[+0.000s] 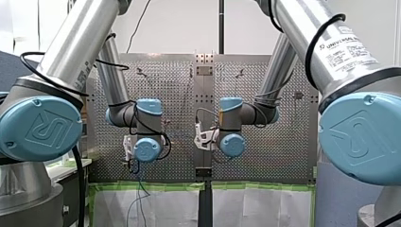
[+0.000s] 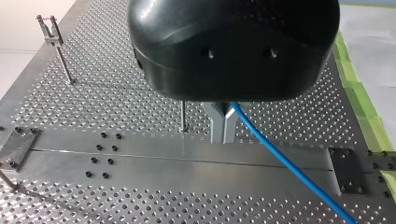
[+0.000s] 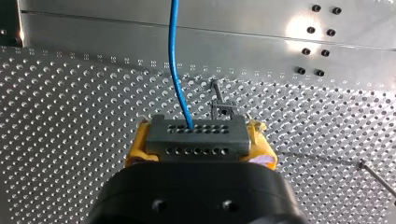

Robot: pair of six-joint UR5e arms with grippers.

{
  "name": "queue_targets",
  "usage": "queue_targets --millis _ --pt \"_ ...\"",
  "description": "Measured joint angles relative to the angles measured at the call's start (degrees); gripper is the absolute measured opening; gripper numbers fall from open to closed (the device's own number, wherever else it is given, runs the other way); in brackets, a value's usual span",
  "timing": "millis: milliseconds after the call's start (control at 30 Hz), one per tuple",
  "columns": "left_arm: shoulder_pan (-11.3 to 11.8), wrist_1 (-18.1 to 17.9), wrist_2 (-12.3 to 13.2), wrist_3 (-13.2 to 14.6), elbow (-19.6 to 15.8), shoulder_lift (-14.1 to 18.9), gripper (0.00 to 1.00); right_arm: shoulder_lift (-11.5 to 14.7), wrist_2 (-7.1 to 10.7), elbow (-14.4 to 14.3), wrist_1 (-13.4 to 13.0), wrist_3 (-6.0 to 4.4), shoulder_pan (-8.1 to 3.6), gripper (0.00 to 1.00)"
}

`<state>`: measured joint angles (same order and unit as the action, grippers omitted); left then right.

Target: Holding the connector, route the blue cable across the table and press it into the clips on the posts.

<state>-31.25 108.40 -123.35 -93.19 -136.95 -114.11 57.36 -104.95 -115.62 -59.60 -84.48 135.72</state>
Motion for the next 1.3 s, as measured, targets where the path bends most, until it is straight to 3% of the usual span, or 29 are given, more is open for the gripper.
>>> queue_targets --millis 833,1000,1300 --pt "0.2 0.3 0.2 0.3 0.0 0.3 0.00 -0.2 -0.27 0.2 0.2 -0.17 0.19 0.00" --pt "0.3 2.3 0.5 2.0 0.0 2.3 0.00 -0.9 -1.34 1.9 2.0 -0.41 1.40 0.00" --pt "0.3 6.2 0.5 2.5 0.0 6.6 0.00 -1.0 -1.58 2.8 6.4 -0.44 1.69 0.00"
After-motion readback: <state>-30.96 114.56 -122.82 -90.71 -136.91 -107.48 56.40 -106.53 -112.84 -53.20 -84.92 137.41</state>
